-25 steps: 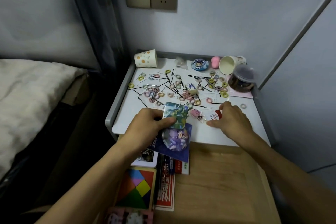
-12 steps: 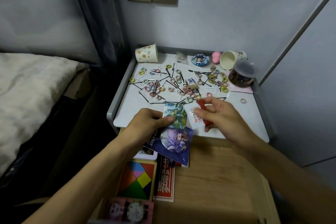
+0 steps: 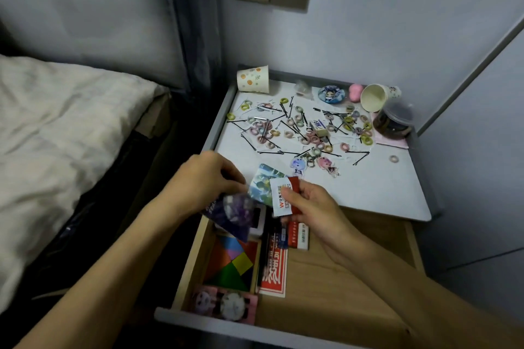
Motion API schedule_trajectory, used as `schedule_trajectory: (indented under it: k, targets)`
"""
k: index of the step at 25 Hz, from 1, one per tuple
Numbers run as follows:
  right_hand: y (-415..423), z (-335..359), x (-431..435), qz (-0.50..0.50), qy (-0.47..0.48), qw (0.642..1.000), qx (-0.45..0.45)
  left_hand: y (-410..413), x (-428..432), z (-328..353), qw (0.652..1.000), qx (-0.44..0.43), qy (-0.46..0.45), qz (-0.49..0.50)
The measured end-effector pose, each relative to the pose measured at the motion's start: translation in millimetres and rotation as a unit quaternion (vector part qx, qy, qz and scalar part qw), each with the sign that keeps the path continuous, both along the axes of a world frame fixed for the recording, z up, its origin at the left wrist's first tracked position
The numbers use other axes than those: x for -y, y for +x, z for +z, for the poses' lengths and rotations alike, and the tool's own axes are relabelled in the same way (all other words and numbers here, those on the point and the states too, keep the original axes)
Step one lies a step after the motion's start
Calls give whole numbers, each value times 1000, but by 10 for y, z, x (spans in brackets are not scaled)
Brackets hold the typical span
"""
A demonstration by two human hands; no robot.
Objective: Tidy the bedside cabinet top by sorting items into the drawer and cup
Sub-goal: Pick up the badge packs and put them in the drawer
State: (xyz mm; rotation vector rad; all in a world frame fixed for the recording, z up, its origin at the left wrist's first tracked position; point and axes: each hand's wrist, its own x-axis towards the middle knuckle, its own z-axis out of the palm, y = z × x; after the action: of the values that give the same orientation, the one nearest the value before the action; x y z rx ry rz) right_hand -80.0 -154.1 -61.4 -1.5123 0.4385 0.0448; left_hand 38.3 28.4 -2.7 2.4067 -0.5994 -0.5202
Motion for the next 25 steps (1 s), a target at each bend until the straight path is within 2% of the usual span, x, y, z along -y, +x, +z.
schedule_trajectory:
  k: [2,4,9,14,20,23,25]
  targets:
    - [-62,-182,-118,0,8,999,-38,119,-181,50,995,70,47,50]
    - [-73,-370,-224,-1,-7,996,-87,217,-310,68,988,99,75,91]
    - [369,-708,-430,-61,-44,988,-131,303,-400,14,991,83,70,84]
    - [658,-949,-623,-80,-86,979,-166,349,-442,2,990,78,76,88]
    - [787,-953,-697,-52,-222,956,-187,337,-404,14,991,73,70,86]
    - [796,-860,-687,-8,-359,906,-222,328,-382,5,992,68,66,88]
    - [768,-822,-660,6,-393,892,-224,319,-379,2,993,55,62,90]
